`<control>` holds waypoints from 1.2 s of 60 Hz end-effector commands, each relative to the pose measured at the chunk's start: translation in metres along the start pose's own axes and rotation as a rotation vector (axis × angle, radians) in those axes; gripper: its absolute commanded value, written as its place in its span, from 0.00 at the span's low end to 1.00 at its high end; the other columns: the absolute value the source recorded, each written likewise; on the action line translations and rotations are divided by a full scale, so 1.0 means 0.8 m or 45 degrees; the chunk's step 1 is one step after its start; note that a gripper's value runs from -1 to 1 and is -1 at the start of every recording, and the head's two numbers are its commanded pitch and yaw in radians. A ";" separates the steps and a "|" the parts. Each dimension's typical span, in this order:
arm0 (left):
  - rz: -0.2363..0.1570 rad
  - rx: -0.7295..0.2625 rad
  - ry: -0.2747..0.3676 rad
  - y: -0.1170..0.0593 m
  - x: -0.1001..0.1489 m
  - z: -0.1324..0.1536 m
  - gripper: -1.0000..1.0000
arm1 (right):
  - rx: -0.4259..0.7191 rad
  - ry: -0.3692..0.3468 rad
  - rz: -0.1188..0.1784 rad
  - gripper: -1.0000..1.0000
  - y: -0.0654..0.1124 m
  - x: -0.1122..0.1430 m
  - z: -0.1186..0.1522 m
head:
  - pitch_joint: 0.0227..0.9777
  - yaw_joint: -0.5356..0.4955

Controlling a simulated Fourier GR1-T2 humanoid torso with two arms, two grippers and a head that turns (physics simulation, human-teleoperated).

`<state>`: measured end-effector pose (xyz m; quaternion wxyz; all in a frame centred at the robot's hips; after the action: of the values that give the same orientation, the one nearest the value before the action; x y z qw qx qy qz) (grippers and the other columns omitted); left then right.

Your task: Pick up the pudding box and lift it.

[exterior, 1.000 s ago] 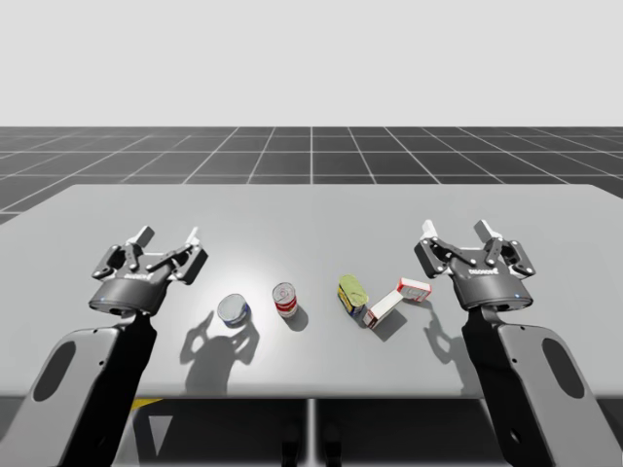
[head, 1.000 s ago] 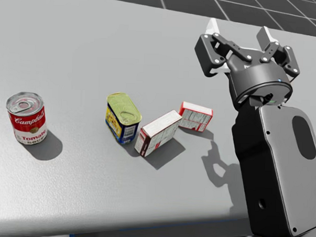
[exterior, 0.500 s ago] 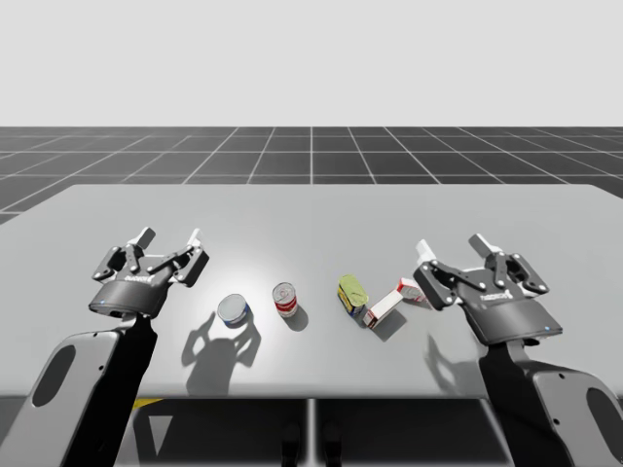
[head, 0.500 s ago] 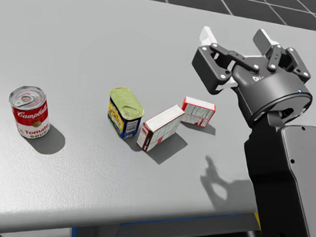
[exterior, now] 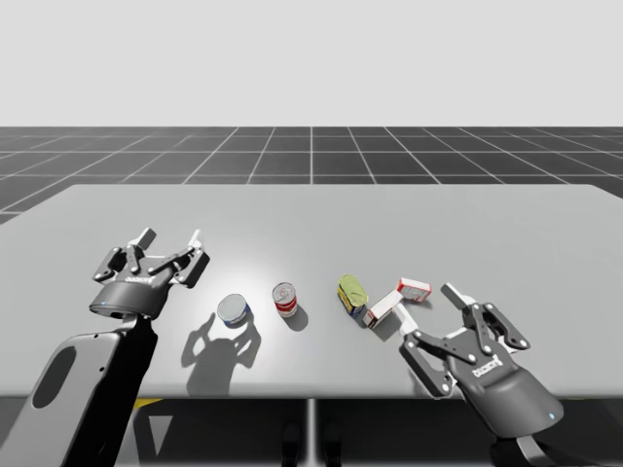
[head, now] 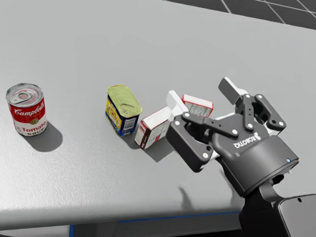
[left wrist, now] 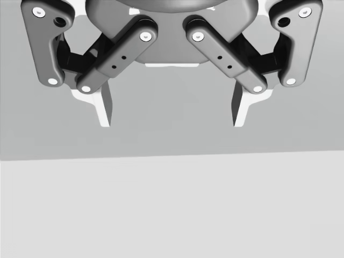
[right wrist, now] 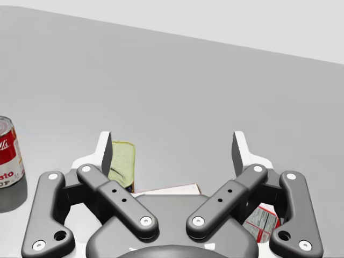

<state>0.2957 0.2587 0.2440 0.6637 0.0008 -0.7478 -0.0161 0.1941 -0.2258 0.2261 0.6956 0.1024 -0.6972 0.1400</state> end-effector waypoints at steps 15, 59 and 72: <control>-0.012 0.001 0.000 -0.003 -0.003 -0.001 0.00 | 0.080 0.080 -0.022 0.00 0.018 -0.071 0.010 | 0.90 0.23; -0.036 0.020 -0.019 -0.001 -0.001 0.000 0.00 | 0.027 0.197 -0.022 0.00 -0.005 -0.148 -0.054 | 0.90 0.24; -0.034 0.019 -0.025 -0.001 0.000 0.001 0.00 | -0.002 0.212 -0.001 0.00 -0.009 -0.151 -0.068 | 0.91 0.24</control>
<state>0.2952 0.2579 0.2430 0.6575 0.0156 -0.7530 -0.0195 0.2414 -0.2159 0.1116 0.7447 0.1052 -0.6420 0.1488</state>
